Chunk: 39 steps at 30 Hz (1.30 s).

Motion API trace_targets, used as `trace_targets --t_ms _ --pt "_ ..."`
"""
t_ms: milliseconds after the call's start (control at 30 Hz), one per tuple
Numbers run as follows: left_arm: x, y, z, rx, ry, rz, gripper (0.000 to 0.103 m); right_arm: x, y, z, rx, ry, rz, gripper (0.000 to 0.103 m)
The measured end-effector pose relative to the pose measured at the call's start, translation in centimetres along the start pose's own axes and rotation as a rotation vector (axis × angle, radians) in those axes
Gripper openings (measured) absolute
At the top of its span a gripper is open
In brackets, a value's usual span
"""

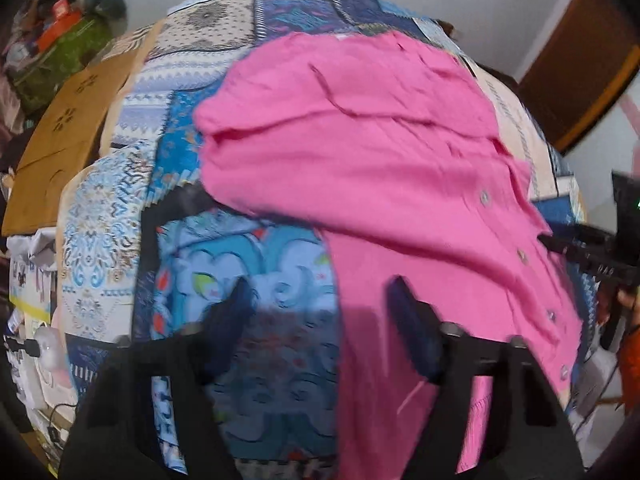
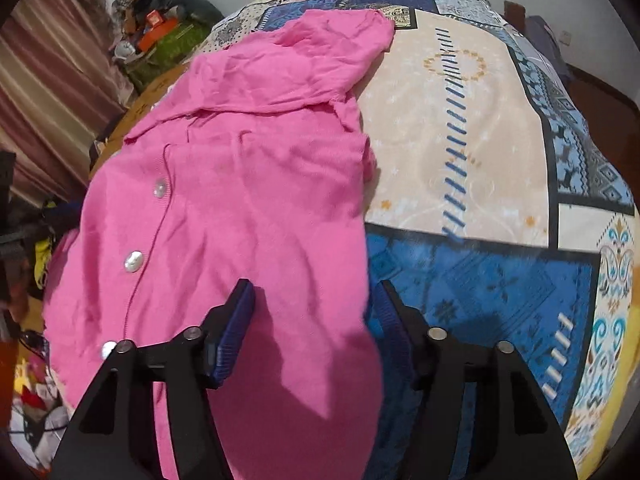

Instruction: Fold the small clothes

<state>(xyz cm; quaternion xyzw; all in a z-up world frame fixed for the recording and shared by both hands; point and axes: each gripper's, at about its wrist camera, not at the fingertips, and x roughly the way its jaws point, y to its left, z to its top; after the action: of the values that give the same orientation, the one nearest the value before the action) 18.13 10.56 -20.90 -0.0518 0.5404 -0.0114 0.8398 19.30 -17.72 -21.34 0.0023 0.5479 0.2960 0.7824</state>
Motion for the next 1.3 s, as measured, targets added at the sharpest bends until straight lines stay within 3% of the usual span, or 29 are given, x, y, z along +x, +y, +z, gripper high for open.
trace_targets --t_ms 33,67,133,200,300,567,633,733,800,933,1033,1100,1133,1200,1233,1300 --pt "-0.2 -0.5 -0.3 0.004 -0.027 0.004 0.047 -0.1 0.3 -0.1 -0.006 -0.001 0.003 0.048" --pt "-0.3 -1.0 -0.5 0.012 -0.037 -0.011 0.028 -0.2 0.6 -0.2 -0.013 -0.003 0.004 0.044" --pt "-0.5 -1.4 -0.9 0.013 -0.038 -0.019 0.007 -0.3 1.2 -0.3 -0.03 -0.003 0.008 0.036" --pt "-0.9 -1.3 -1.3 0.013 -0.039 -0.011 0.006 -0.5 1.6 -0.7 -0.035 -0.005 0.014 0.025" --pt "-1.9 -0.1 -2.4 0.019 -0.038 0.048 0.005 -0.7 1.8 -1.0 -0.04 -0.008 0.007 0.024" --pt "-3.8 3.9 -6.2 -0.044 -0.031 0.084 0.005 -1.9 2.1 -2.5 -0.032 -0.014 0.001 0.024" --pt "-4.2 4.2 -6.6 -0.054 -0.039 0.073 0.005 -2.2 2.2 -2.7 -0.034 -0.008 -0.007 0.027" --pt "-4.9 4.2 -6.9 -0.07 -0.023 0.041 0.006 -2.7 2.3 -3.1 -0.038 -0.001 -0.021 0.04" --pt "-5.8 3.8 -7.3 -0.053 -0.026 0.005 0.011 -3.0 2.2 -3.5 -0.041 0.002 -0.02 0.042" --pt "-6.1 2.9 -8.0 -0.035 -0.01 -0.01 0.044 -2.5 2.0 -4.5 -0.038 0.035 -0.007 0.043" --pt "-5.3 2.4 -8.5 -0.029 0.006 -0.003 0.044 -2.4 2.3 -5.0 -0.038 0.022 0.017 0.042" --pt "-5.1 2.3 -8.7 -0.044 -0.025 0.001 0.044 -2.3 2.5 -5.1 -0.036 0.015 0.036 0.031" --pt "-5.0 2.4 -8.7 -0.049 -0.033 -0.001 0.041 -2.2 2.7 -5.1 -0.04 0.012 0.051 0.028" --pt "-5.1 2.2 -8.7 -0.045 -0.045 -0.024 0.019 -2.2 3.2 -5.0 -0.057 0.004 0.068 0.01" --pt "-5.2 1.8 -8.5 -0.032 -0.047 -0.027 0.003 -2.2 3.5 -4.9 -0.068 0.003 0.073 0.007" --pt "-5.4 1.7 -8.2 -0.025 -0.057 -0.018 0.004 -2.3 4.1 -4.6 -0.094 -0.01 0.068 0.006"
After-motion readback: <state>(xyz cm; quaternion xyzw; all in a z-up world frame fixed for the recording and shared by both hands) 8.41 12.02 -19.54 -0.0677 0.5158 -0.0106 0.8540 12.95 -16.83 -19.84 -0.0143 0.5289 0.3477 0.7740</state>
